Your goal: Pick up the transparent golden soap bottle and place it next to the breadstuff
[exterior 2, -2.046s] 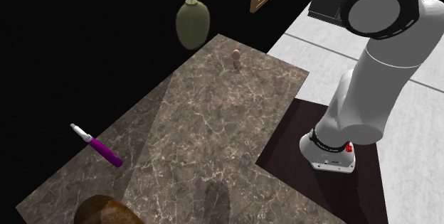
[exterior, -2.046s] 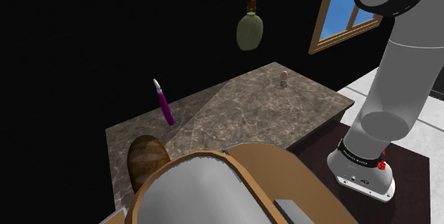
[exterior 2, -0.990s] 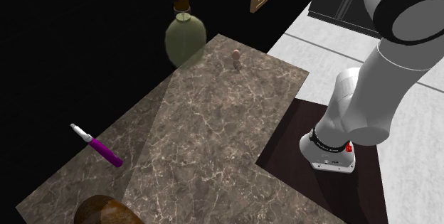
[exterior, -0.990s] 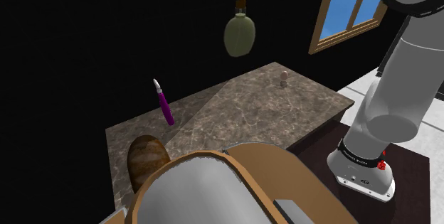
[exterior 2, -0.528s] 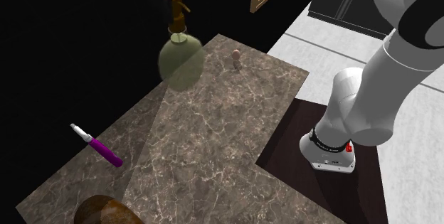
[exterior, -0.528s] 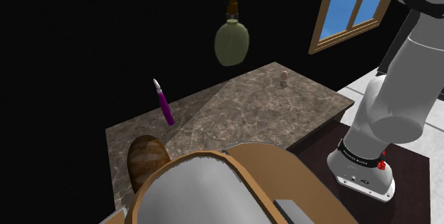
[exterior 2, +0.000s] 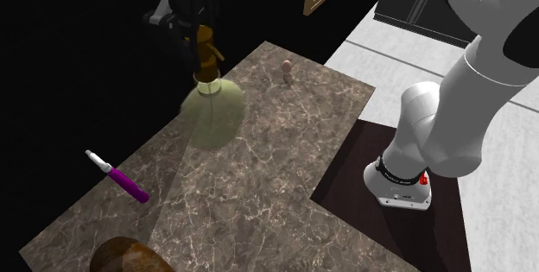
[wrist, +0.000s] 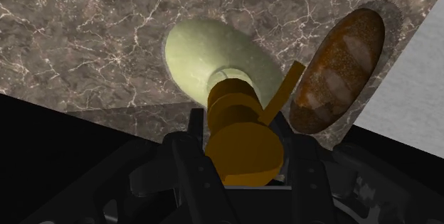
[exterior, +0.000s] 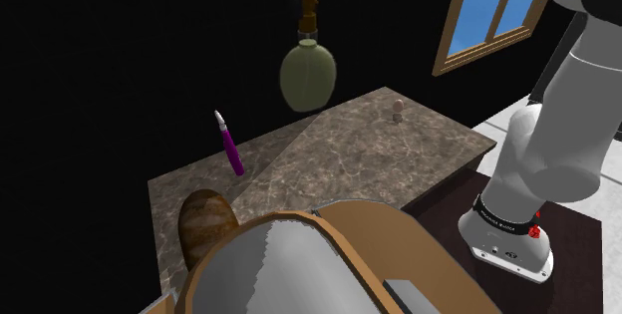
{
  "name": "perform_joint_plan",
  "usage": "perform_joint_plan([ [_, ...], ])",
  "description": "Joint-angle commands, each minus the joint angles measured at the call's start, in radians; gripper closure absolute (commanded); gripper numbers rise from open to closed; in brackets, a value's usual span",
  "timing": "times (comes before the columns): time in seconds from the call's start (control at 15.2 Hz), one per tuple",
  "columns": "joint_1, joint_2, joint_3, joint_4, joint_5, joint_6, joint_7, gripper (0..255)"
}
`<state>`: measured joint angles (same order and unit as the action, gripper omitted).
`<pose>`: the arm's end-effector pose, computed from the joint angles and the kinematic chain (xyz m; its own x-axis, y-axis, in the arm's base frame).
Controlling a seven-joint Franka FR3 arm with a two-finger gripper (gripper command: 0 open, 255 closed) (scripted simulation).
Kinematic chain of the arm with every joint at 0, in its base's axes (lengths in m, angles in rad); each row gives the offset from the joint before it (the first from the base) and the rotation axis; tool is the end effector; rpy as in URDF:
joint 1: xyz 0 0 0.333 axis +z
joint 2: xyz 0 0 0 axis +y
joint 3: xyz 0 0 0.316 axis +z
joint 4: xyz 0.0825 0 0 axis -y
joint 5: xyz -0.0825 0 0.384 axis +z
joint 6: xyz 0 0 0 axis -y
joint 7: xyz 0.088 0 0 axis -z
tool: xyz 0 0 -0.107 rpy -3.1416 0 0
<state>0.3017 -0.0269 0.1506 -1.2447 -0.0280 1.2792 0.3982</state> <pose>0.4508 0.2169 0.7598 0.9966 0.0453 0.0682 0.0451 -0.9990 0.0042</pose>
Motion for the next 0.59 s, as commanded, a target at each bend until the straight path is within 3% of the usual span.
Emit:
perform_joint_plan([
  [0.0,0.025,0.016,0.027,0.016,-0.006,-0.001,0.052,255],
  [0.53,0.147,0.143,0.135,0.179,-0.056,-0.050,0.260,255],
])
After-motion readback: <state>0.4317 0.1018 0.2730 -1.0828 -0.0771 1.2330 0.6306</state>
